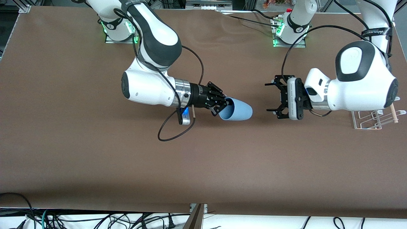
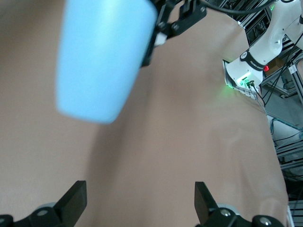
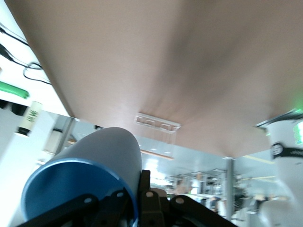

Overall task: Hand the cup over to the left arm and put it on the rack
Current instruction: 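Lift the cup sideways with the right gripper while the left gripper approaches, then close the left gripper around the cup body beside the right gripper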

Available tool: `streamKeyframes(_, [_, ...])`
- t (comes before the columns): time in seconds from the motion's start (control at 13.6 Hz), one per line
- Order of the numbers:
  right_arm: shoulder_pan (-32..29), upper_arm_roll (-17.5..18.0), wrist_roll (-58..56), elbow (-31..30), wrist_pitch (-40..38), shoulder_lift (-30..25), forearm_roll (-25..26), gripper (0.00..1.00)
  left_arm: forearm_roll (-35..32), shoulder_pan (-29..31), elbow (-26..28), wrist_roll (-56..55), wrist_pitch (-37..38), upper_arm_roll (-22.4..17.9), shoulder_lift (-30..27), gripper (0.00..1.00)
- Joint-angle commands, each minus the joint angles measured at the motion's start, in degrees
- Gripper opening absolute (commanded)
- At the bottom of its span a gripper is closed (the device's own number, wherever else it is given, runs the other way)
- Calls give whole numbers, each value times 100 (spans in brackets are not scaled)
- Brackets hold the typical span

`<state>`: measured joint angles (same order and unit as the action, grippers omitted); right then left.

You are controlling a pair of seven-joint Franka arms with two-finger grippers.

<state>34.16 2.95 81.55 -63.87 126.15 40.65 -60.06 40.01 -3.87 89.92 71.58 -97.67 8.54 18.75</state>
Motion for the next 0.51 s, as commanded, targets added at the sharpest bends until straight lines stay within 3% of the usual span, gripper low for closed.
streamKeyframes(0.0, [-50,83,264,340,94,189,-120,0,139,27,35,426,-243,25,41,100])
streamKeyframes(0.44, [-67,83,256,340,77,189,-120,0,-81,36,-45,665,-1436,33,59,100])
